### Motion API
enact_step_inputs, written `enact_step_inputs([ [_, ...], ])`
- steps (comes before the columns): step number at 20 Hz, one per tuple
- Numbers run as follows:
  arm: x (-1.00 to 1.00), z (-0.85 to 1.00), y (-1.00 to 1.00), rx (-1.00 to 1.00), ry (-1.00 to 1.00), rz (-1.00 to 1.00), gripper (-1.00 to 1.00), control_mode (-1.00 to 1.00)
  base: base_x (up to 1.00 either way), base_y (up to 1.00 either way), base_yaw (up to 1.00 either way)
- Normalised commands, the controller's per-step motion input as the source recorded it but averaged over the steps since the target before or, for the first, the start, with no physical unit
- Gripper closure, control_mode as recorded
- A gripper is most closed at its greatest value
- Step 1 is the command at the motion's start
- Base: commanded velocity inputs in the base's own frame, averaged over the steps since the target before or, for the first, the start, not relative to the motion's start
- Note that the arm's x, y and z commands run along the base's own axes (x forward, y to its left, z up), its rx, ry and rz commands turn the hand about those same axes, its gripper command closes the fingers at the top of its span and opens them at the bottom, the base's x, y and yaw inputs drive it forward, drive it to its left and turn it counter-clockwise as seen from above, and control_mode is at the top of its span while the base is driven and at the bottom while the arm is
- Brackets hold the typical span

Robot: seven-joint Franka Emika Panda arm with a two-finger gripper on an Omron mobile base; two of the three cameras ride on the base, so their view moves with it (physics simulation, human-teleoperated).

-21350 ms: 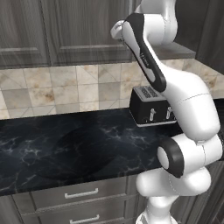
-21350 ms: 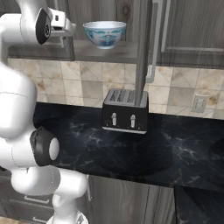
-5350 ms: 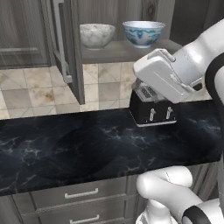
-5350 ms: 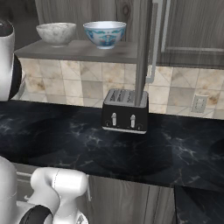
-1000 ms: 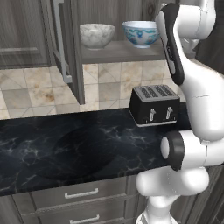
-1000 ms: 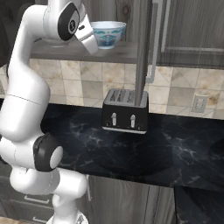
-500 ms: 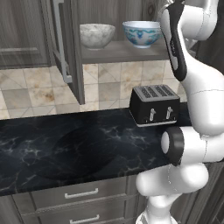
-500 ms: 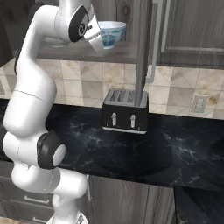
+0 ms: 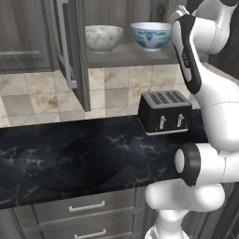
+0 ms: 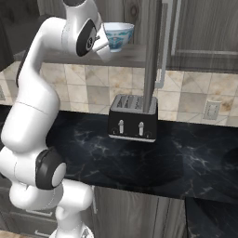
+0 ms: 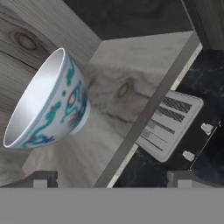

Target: Move the bowls from the cabinet to the plates on the dining table.

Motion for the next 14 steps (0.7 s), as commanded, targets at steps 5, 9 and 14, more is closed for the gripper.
enact_step_inputs([
  [5,0.30,-0.09,0.00,0.00,-0.10,0.01,-1.00,-1.00,0.00,0.00,0.00],
  [9,0.13,0.13,0.00,0.06,-0.10,0.01,-1.00,-1.00,0.00,0.00,0.00],
  [14,0.06,0.27,0.00,0.09,-0.02,0.01,-1.00,-1.00,0.00,0.00,0.00],
])
